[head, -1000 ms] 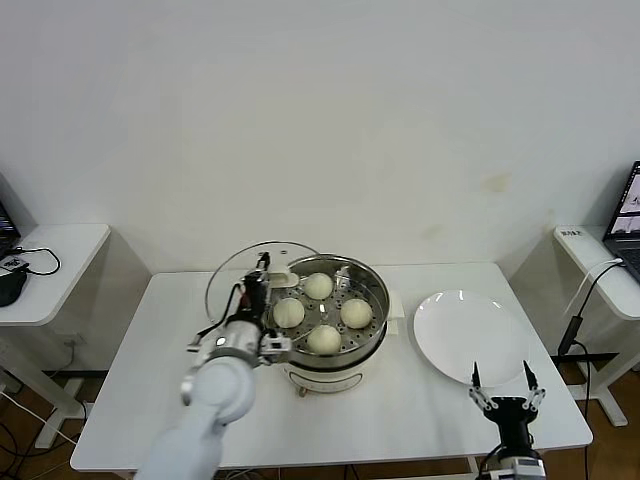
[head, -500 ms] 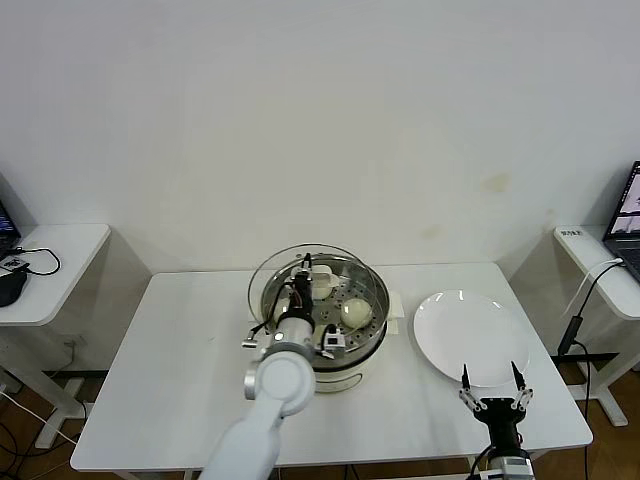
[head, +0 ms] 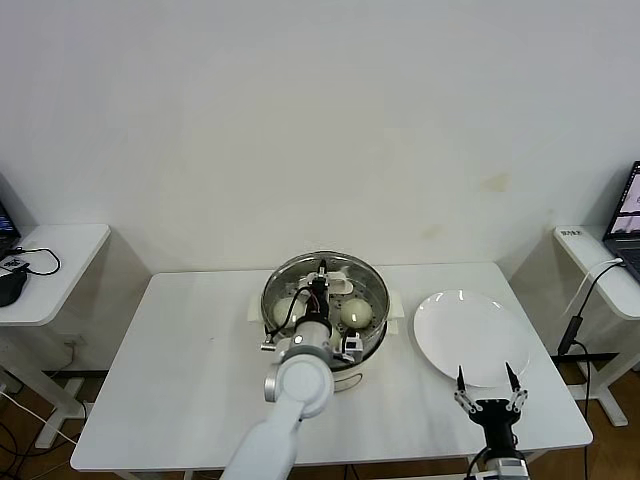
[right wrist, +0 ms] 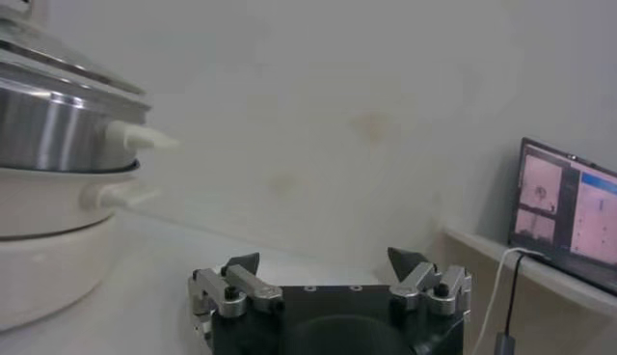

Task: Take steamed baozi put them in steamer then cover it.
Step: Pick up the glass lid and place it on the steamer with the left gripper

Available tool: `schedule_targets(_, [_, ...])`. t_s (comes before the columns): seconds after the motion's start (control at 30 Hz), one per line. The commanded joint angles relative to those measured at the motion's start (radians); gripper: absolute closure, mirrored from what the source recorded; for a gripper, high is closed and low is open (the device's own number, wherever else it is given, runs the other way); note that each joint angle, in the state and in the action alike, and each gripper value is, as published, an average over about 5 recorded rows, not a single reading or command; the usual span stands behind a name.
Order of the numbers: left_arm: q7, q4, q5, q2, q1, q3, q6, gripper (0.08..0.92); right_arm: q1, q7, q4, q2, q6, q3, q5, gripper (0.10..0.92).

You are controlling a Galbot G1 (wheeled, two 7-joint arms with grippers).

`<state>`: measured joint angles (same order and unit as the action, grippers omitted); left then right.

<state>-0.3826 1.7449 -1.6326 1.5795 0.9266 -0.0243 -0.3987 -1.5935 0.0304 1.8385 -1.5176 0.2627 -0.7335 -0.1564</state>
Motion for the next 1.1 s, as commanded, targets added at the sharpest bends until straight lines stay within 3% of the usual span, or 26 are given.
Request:
schedule_targets(0.03, [-0.005,-0.008,-0.023,0.022,0.008,0.01,0.001,0.858,0.0,0.0,-0.001,-0.002,0.0,0.003,-0.002,0.203])
schedule_targets(0.97, [0.006,-0.024,0.003,0.021,0.015,-0.022,0.014,0.858,-0.001,-0.003,-0.004,0.002,0.002,0.007,-0.003,0.203])
schedule_targets(1.1, [0.009,0.004,0.019,0.021,0.025,-0.021,0.014,0.816,-0.001,-0.003,-0.003,0.002,0.002,0.01,-0.004,0.202])
